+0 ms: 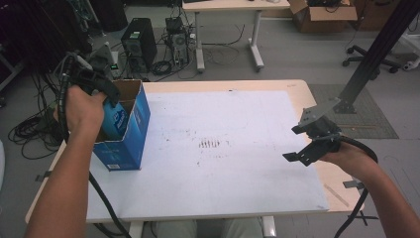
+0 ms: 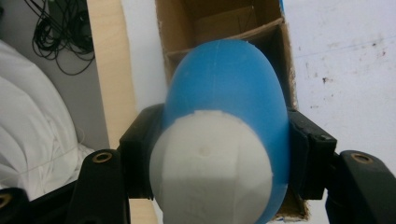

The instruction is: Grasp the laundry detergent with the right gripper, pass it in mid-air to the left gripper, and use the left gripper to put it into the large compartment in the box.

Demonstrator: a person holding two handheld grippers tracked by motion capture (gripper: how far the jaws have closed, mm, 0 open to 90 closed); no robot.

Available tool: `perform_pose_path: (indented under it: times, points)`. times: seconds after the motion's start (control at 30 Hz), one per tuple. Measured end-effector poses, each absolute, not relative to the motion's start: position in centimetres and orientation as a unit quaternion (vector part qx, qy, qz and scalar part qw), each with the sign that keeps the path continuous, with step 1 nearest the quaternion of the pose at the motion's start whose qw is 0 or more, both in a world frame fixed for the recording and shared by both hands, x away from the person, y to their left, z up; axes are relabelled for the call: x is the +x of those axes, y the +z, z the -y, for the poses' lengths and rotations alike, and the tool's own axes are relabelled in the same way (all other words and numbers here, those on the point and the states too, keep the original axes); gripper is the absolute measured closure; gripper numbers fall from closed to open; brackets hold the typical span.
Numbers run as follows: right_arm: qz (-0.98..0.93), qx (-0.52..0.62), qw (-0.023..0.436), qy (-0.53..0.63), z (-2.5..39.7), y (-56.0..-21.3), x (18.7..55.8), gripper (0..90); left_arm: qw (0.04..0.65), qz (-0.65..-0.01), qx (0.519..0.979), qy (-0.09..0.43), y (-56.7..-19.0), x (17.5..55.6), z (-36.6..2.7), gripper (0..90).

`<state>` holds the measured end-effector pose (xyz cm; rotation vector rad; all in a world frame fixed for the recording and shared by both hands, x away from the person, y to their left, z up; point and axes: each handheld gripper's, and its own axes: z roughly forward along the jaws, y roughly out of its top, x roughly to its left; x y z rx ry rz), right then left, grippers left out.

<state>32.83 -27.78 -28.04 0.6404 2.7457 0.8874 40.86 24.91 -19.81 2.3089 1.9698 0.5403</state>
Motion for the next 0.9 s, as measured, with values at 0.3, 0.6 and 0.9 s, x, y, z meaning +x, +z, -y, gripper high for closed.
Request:
perform_pose_path:
  times: [0.3, 0.6, 0.9]
  points:
    - [-0.925, 0.220, 0.090, 0.296, 27.9, -28.3, 32.9, 5.8, 0.027, -0.636, 0.751, 0.177, -22.3, 41.2, -24.9, 38.7]
    - [-0.926, 0.223, 0.089, 0.292, 28.2, -28.4, 32.9, 5.8, 0.020, -0.628, 0.758, 0.175, -24.6, 41.5, -24.8, 38.6]
    - [-0.926, 0.226, 0.088, 0.290, 28.2, -28.6, 32.9, 5.8, 0.012, -0.623, 0.764, 0.168, -26.3, 41.7, -24.8, 38.6]
